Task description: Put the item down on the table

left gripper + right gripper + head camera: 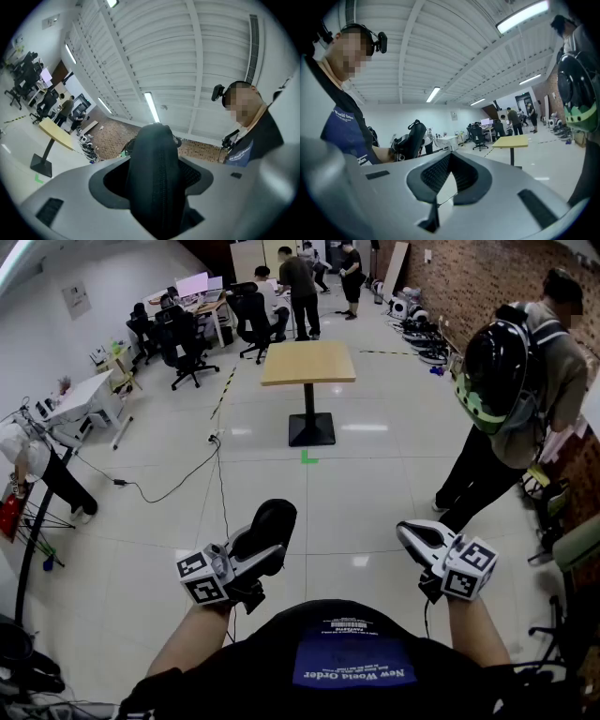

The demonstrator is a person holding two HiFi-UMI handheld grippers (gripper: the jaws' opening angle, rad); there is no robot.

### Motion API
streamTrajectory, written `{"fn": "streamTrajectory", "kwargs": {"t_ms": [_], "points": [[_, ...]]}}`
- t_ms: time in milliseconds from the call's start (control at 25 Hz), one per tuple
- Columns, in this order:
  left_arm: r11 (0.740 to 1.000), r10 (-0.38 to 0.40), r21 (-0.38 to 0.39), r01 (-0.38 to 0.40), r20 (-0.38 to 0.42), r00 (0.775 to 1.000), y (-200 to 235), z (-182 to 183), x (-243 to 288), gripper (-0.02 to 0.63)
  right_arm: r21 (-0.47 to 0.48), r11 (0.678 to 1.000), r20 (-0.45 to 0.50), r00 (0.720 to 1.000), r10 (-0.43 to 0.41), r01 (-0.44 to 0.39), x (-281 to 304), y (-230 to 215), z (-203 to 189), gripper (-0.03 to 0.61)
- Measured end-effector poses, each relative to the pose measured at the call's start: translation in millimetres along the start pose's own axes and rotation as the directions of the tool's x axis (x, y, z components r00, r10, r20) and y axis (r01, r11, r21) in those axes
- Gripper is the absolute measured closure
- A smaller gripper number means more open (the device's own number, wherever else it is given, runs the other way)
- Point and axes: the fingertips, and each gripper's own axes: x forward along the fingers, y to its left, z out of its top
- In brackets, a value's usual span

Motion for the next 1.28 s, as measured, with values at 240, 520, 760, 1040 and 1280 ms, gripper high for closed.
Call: {"fn": "streamTrajectory", "kwargs": {"t_ms": [240, 520, 760, 1040, 1280], "points": [[1.000, -0.003, -0.004, 0.003, 0.017, 1.000, -7, -13, 38, 0.319, -0.012, 1.000, -0.008, 1.000, -0.004, 0.003, -33, -27, 4, 0.591], [0.999, -0.023, -0.032, 0.023, -0.006, 1.000, -4, -28, 67, 0.319, 0.001, 1.000, -0.006, 1.000, -0.021, 0.021, -46, -56, 3, 0.591], [0.999, -0.033, -0.041, 0.033, 0.001, 0.999, 36, -10, 59, 0.319, 0.016, 1.000, -0.014, 1.000, -0.024, 0.024, -2, -72, 2, 0.591], [0.998, -0.056, -0.012, 0.056, -0.014, 0.998, 123, 56, 12, 0.319, -0.013, 1.000, 0.007, 1.000, -0.028, 0.028, 122, -67, 32, 0.591], [0.997, -0.065, 0.027, 0.066, -0.040, 0.997, 190, 109, -22, 0.319, -0.019, 0.999, 0.034, 0.999, -0.037, 0.037, 215, -74, 57, 0.591]]}}
